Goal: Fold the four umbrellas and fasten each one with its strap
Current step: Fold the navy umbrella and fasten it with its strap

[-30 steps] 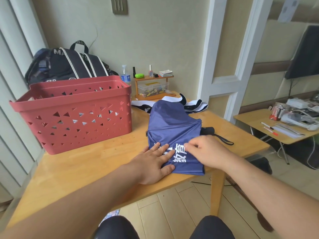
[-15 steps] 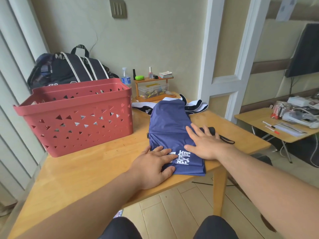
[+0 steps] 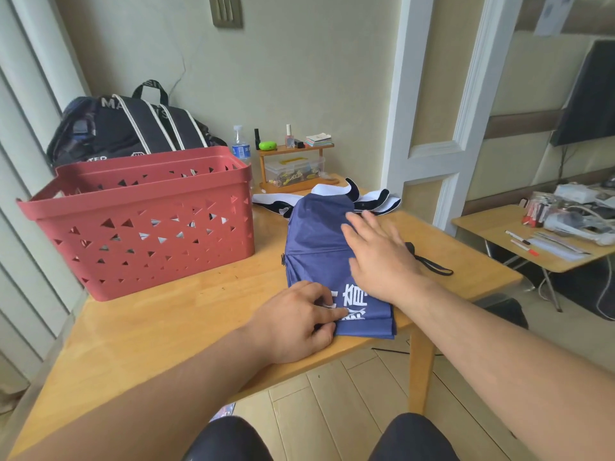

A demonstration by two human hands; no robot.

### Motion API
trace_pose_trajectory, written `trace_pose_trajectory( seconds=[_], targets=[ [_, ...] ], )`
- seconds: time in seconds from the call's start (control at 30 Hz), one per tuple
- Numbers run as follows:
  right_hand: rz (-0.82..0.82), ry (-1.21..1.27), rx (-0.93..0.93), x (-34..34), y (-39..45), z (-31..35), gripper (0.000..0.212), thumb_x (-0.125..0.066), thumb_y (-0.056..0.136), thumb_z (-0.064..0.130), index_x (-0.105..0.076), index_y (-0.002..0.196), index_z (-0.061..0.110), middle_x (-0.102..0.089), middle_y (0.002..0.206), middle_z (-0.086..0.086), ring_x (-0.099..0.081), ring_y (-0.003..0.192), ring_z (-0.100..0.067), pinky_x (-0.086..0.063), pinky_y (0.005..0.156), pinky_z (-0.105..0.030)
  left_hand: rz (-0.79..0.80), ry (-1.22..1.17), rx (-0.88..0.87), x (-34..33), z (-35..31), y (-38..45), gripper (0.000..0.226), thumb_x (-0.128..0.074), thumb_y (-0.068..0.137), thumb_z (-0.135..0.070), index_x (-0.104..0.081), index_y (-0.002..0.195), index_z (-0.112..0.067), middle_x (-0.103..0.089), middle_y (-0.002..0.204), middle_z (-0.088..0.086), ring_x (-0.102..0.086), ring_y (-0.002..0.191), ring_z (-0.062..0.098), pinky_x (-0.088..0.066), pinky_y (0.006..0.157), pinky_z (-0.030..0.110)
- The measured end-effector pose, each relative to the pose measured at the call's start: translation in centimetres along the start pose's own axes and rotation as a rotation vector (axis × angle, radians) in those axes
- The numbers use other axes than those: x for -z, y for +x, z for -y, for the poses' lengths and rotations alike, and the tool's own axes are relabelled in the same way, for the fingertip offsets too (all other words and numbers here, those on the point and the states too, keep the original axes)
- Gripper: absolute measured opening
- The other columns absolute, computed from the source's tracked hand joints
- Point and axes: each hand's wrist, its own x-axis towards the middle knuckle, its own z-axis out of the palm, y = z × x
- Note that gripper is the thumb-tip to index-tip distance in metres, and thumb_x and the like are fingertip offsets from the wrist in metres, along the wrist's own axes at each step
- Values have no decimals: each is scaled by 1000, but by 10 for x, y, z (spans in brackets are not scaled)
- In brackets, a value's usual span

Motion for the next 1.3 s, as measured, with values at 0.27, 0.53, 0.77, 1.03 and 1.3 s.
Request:
trace_pose_trajectory(
  seconds=[0.27, 0.53, 0.77, 1.03, 1.3],
  targets=[
    [530, 105, -188, -26, -44, -3, 59, -18, 107, 58, -7, 163, 45, 10, 170, 27, 10, 159, -18, -3, 123, -62, 27, -86, 215, 17, -9, -1, 42, -44, 93, -52, -78, 106, -29, -76, 102, -10, -67, 97, 14, -54, 88, 34],
    [591, 101, -189, -21, -45, 0, 63, -12, 104, 64, 8, 162, 47, 25, 165, 27, 24, 157, -20, 9, 123, -63, 281, 74, 333, 9, -3, 59, 48, -40, 107, -26, -41, 154, -20, -44, 155, 1, -43, 143, 26, -41, 111, 46],
    [616, 51, -249, -8, -63, -33, 78, -7, 96, 79, 12, 162, 43, 28, 162, 30, 20, 158, -19, 6, 125, -62, 523, 119, 421, 13, 7, 25, 70, -10, 106, -64, 11, 165, -33, 20, 171, -16, 21, 157, 9, 9, 128, 54],
    [169, 23, -204, 12, -20, 5, 28, -42, 103, 30, -67, 107, 19, -71, 117, -10, -62, 107, -33, -54, 87, -45, 518, 80, 425, 13, 6, 26, 70, -13, 106, -64, 7, 165, -33, 18, 171, -15, 19, 158, 10, 5, 128, 54],
    [529, 83, -218, -21, -47, -4, 67, -12, 105, 63, 1, 165, 37, 15, 169, 25, 11, 159, -11, 0, 126, -58, 523, 61, 445, 16, 11, 12, 80, -13, 101, -73, 10, 165, -31, 17, 171, -17, 17, 157, 7, 5, 129, 49]
  ],
)
